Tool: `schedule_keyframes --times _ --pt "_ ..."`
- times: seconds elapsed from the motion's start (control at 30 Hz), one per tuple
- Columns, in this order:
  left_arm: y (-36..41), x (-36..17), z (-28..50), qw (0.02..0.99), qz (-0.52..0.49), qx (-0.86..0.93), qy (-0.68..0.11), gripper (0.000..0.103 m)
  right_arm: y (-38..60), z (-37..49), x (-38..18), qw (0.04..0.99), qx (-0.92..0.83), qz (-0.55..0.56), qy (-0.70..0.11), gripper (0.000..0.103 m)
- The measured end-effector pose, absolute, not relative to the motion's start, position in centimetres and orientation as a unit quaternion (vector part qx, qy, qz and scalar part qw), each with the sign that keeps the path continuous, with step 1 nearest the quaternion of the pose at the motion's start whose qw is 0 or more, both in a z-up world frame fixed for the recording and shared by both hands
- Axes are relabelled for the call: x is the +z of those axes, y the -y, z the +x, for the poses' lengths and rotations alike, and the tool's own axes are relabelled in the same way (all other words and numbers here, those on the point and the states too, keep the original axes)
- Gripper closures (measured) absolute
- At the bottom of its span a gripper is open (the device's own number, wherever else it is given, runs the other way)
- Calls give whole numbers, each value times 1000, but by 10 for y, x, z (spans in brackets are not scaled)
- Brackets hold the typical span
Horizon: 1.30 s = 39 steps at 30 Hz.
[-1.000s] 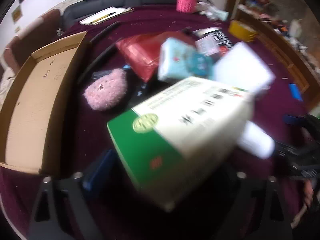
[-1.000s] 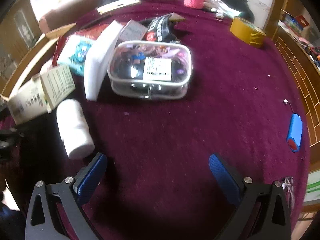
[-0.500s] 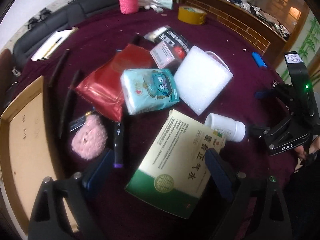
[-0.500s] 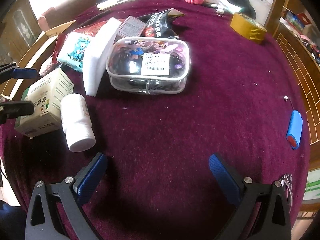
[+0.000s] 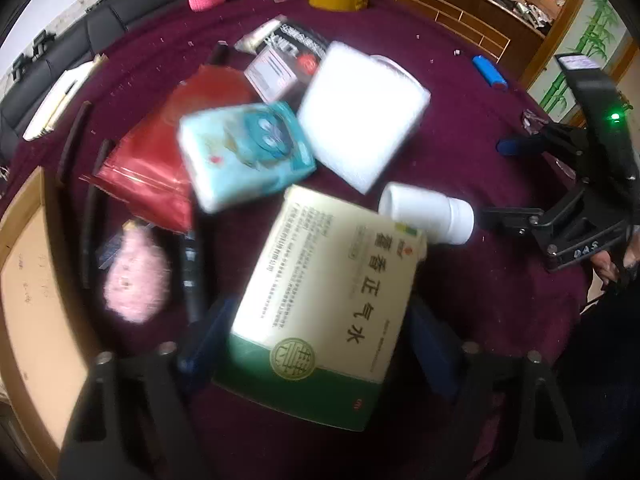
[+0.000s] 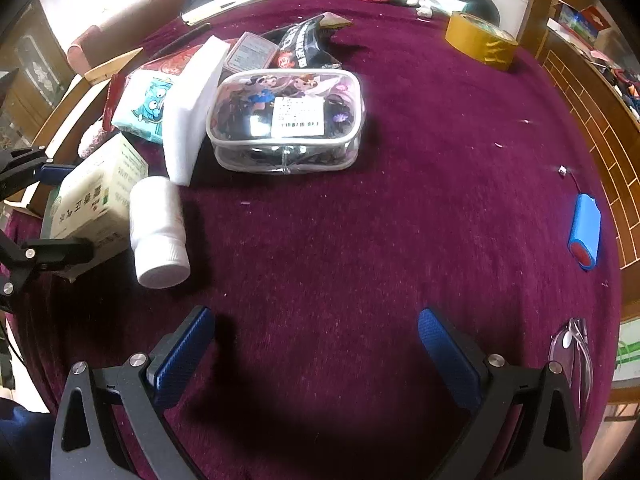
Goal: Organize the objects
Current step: 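Grasp the white pill bottle with the right gripper while the left gripper lifts the medicine box, then lower medicine box and pill bottle into the cardboard box while both grippers open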
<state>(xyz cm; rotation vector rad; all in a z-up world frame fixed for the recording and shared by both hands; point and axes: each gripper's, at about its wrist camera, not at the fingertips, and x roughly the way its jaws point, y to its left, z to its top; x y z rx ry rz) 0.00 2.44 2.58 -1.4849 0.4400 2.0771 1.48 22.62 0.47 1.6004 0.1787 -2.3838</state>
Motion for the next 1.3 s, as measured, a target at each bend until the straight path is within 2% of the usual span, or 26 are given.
schedule_keyframes --times 0.07,0.2,0.27,0.37,0.5,0.6,0.93,0.97,1.0,1.03,1.1,1.13,1.17,1.3 --pt "-30 26 2 267 -547 779 -154 25 -227 16 5 129 -819 555 -59 0" --pt "-38 25 12 237 -536 799 -137 27 -232 18 7 128 -819 559 -37 0" --pt "-38 27 20 233 -532 806 -119 28 -239 21 14 149 -822 550 5 3" --pt "-32 33 32 232 -517 819 -91 29 -239 22 22 153 -824 545 10 5" --pt "-20 46 40 219 -499 836 -61 29 -223 20 31 183 -818 545 8 16" --pt "-10 54 43 204 -488 847 -49 29 -210 16 34 216 -806 551 5 33" --pt "37 73 50 155 -453 878 -3 29 -170 -12 27 216 -783 583 -18 33" --pt "42 75 51 148 -450 881 0 29 -168 -16 22 215 -776 593 -8 36" --pt "48 77 51 141 -449 882 4 29 -167 -19 18 217 -770 600 3 44" --pt "54 78 52 137 -447 884 10 29 -164 -21 13 215 -763 610 7 44" --pt "66 81 53 126 -442 888 18 29 -160 -20 15 213 -768 604 1 55" --pt "70 82 53 122 -441 889 22 29 -157 -19 14 215 -766 606 -3 58" --pt "75 83 53 120 -440 889 26 29 -154 -19 15 211 -767 605 -13 67" --pt "88 82 53 112 -442 889 34 29 -150 -11 14 218 -761 611 -7 66"
